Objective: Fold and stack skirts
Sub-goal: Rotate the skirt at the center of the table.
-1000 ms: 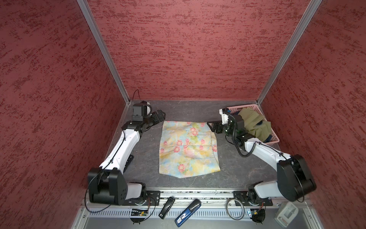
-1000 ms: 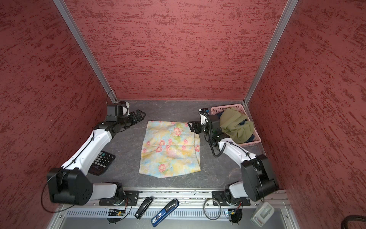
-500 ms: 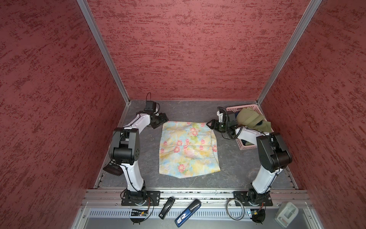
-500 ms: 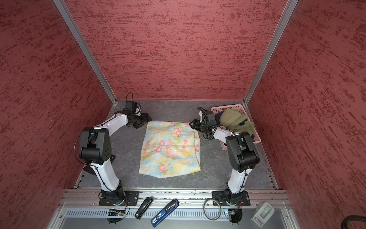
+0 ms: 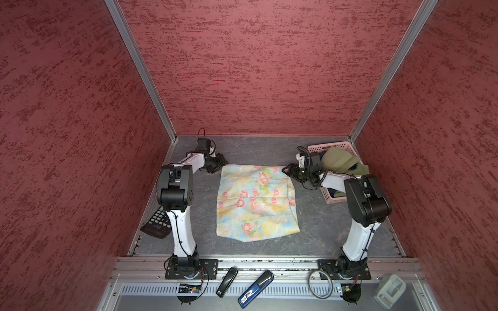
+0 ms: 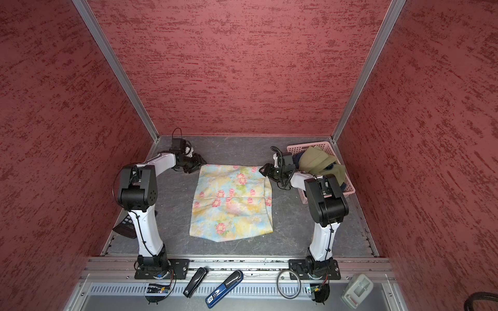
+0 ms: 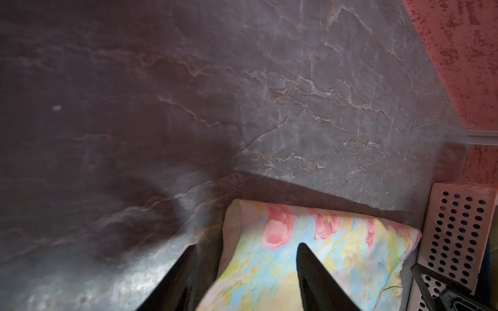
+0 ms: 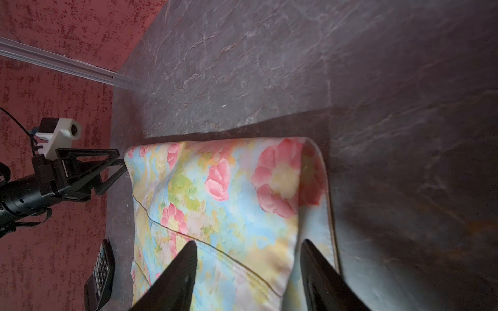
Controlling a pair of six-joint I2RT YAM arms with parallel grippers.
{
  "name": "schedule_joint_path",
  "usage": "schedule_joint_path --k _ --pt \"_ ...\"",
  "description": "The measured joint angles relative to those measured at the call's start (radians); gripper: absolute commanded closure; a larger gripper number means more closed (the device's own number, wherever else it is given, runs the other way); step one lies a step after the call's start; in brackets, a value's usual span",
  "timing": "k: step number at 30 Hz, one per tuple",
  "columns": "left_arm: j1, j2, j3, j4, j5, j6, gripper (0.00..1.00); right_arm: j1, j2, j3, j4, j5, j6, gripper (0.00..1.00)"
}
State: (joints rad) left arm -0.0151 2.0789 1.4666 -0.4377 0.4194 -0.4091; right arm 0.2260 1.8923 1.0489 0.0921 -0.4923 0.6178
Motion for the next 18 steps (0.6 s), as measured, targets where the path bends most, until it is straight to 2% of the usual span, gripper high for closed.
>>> schedule_joint_path --k 4,9,13,18 --pt "-0.001 0.022 0.02 0.046 0.059 0.007 0.46 -0.001 0.035 0.011 0.019 -0.01 0.013 0.4" --pt "-0.002 0.051 0.027 0.079 0.108 0.01 0.54 -0.001 0.062 0.018 0.023 -0.01 0.016 0.4" --pt "-0.002 0.056 0.027 0.089 0.13 0.012 0.68 -0.001 0.095 0.041 0.056 -0.018 0.023 0.41" --pt "-0.001 0.056 0.027 0.104 0.148 0.014 0.77 -0.001 0.111 0.041 0.116 -0.035 0.036 0.43"
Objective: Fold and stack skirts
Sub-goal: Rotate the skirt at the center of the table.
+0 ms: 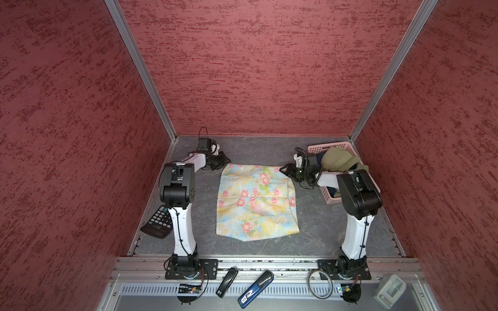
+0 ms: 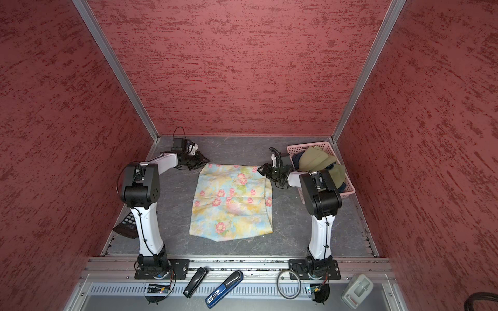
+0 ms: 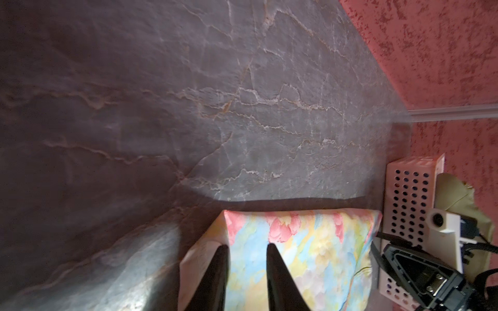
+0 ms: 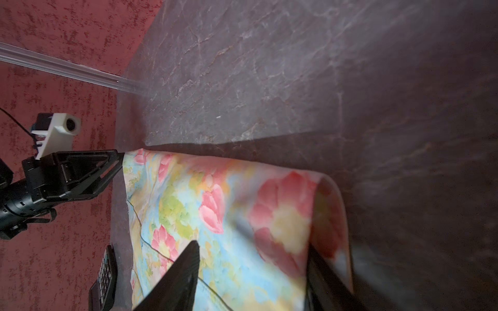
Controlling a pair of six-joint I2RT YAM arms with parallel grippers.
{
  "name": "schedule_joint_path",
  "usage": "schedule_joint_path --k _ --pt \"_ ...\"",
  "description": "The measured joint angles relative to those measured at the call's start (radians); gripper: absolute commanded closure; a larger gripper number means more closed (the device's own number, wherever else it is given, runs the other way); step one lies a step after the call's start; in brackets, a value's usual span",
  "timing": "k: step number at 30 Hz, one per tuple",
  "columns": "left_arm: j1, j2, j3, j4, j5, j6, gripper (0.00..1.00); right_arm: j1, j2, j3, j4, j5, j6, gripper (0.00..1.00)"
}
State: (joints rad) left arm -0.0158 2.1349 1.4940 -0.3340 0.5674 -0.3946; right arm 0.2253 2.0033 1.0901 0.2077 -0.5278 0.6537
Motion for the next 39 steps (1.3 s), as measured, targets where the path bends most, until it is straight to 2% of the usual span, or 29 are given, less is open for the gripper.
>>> schedule_joint_path --k 3,6,8,11,14,28,29,31,33,36,39 --pt "0.0 0.0 0.0 0.005 0.007 -0.006 0.87 0.0 0.002 0.0 0.051 -0.011 0.013 0.46" --pt "0.0 0.0 0.0 0.014 0.012 -0.015 1.0 -0.001 0.002 0.0 0.111 -0.019 0.027 0.54" --pt "0.001 0.0 0.0 0.022 0.015 -0.017 1.0 -0.004 0.002 0.003 0.146 -0.029 0.033 0.72" --pt "0.005 0.0 0.0 0.033 0.019 -0.021 1.0 -0.014 0.009 0.033 0.172 -0.038 0.049 0.9" --pt "0.011 0.0 0.001 0.047 0.027 -0.027 1.0 -0.026 0.023 0.075 0.203 -0.044 0.05 1.0" --pt "0.028 -0.006 0.071 0.066 0.035 -0.05 1.0 -0.046 0.106 0.243 0.177 -0.032 -0.008 1.0" --pt "0.029 -0.008 0.071 0.066 0.035 -0.053 1.0 -0.046 0.116 0.265 0.158 -0.029 -0.016 0.98" --pt "0.035 -0.014 0.071 0.065 0.029 -0.055 1.0 -0.046 0.146 0.326 0.126 -0.028 -0.035 0.84" --pt "0.044 -0.025 0.066 0.067 0.018 -0.061 1.0 -0.046 0.171 0.384 0.087 -0.028 -0.057 0.62" --pt "0.07 -0.074 0.013 0.073 -0.019 -0.079 1.0 -0.046 0.205 0.475 0.031 -0.029 -0.083 0.37" --pt "0.109 -0.153 -0.086 0.097 -0.072 -0.116 1.0 -0.046 0.217 0.545 -0.021 -0.024 -0.116 0.25"
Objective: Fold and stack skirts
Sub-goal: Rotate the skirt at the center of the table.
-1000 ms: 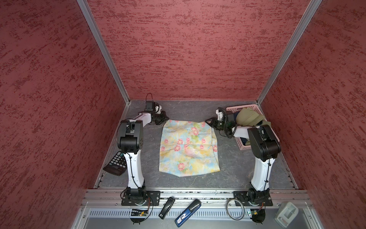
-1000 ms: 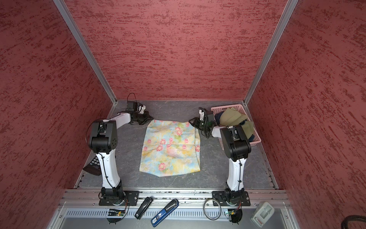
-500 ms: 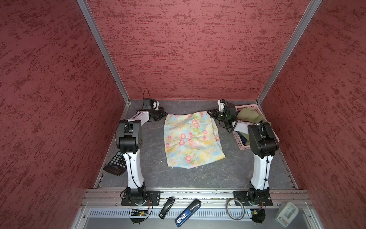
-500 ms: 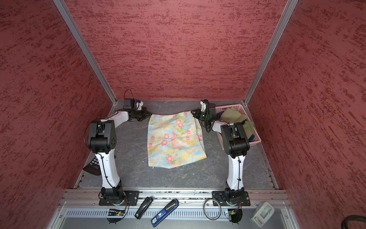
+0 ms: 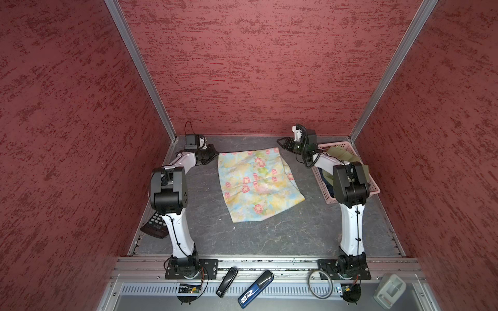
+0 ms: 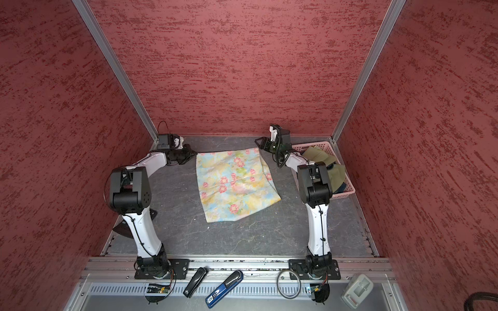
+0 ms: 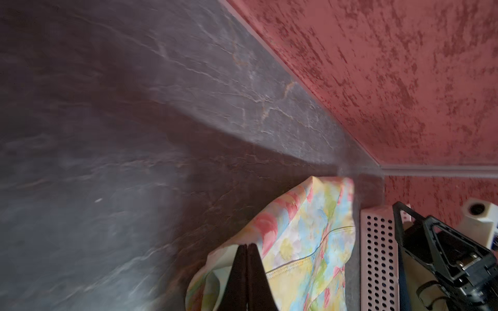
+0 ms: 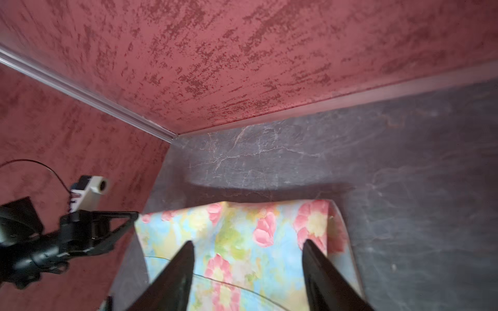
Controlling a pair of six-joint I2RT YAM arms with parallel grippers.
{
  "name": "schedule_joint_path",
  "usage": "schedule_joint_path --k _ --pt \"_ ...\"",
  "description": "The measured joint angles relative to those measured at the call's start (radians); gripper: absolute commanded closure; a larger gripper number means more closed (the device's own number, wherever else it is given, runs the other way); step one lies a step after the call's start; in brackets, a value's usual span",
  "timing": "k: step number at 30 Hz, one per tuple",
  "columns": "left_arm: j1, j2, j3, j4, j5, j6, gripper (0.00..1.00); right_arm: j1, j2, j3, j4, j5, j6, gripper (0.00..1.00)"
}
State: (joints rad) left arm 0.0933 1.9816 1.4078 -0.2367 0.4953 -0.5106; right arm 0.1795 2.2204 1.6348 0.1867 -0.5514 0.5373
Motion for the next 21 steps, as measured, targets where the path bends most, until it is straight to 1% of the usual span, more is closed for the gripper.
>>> schedule_joint_path --k 2,5,6,7,8,10,13,15,16,19,21 --pt "0.03 -0.053 -0.066 0.011 -0.042 -0.03 1.0 0.001 -0.005 0.025 -0.027 0.008 -0.024 0.24" --pt "0.07 -0.131 -0.156 0.017 -0.131 -0.072 0.99 0.009 -0.04 0.014 -0.075 0.029 -0.061 0.24" --pt "0.08 -0.157 -0.183 0.016 -0.164 -0.087 0.71 0.012 -0.065 -0.008 -0.089 0.04 -0.073 0.24" --pt "0.084 -0.176 -0.203 0.016 -0.192 -0.095 0.45 0.016 -0.093 -0.037 -0.102 0.049 -0.083 0.24" --pt "0.085 -0.194 -0.219 0.014 -0.221 -0.106 0.32 0.018 -0.129 -0.076 -0.117 0.061 -0.09 0.24" --pt "0.078 -0.237 -0.248 0.012 -0.29 -0.123 0.18 0.024 -0.204 -0.163 -0.13 0.084 -0.098 0.25" --pt "0.059 -0.306 -0.283 0.01 -0.393 -0.132 0.07 0.034 -0.335 -0.33 -0.14 0.119 -0.1 0.25" --pt "0.045 -0.336 -0.28 0.008 -0.449 -0.119 0.03 0.039 -0.399 -0.418 -0.147 0.138 -0.096 0.26" --pt "0.035 -0.345 -0.267 0.008 -0.475 -0.105 0.03 0.042 -0.43 -0.469 -0.152 0.146 -0.09 0.26" --pt "-0.001 -0.332 -0.195 0.008 -0.478 -0.032 0.03 0.056 -0.483 -0.571 -0.167 0.161 -0.072 0.26" --pt "-0.046 -0.293 -0.109 0.01 -0.457 0.045 0.03 0.065 -0.501 -0.63 -0.177 0.169 -0.055 0.27"
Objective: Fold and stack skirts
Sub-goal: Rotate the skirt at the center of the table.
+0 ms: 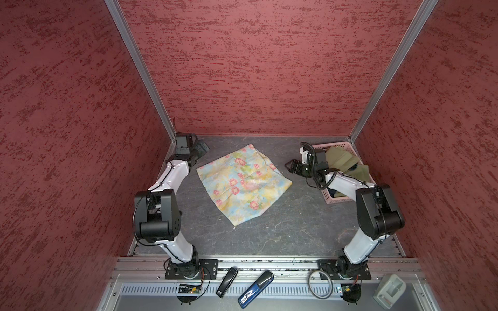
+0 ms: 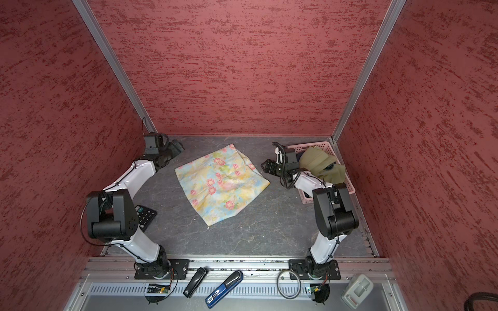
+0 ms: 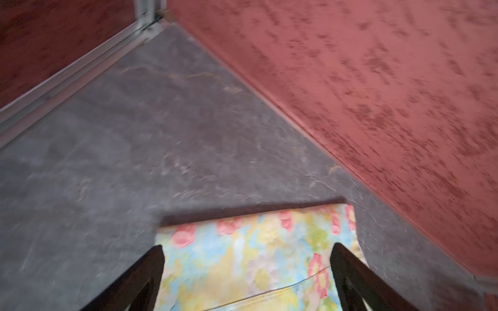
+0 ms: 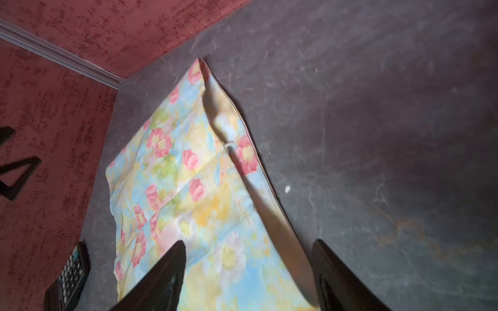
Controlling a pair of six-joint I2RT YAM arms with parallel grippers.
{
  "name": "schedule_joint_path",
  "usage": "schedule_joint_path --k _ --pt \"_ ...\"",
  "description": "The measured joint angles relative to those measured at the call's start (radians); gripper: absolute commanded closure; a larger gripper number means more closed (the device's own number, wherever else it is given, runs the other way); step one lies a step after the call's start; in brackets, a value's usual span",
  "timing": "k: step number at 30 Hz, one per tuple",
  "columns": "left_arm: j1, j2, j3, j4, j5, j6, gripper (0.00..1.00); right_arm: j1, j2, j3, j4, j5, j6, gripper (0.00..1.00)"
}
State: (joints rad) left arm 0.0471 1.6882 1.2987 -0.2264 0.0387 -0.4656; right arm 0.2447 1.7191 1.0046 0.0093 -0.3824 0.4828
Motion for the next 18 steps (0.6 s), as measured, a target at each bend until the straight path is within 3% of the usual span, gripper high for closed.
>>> schedule_joint_path --k 8,18 --pt "-0.194 0.261 0.359 -0.123 0.142 0.3 0.04 0.034 -0.003 -0.125 -0.005 0.01 0.076 0.28" --pt "-0.25 0.476 0.496 -0.319 0.225 0.456 0.03 0.048 0.014 -0.177 0.116 -0.023 0.169 0.34"
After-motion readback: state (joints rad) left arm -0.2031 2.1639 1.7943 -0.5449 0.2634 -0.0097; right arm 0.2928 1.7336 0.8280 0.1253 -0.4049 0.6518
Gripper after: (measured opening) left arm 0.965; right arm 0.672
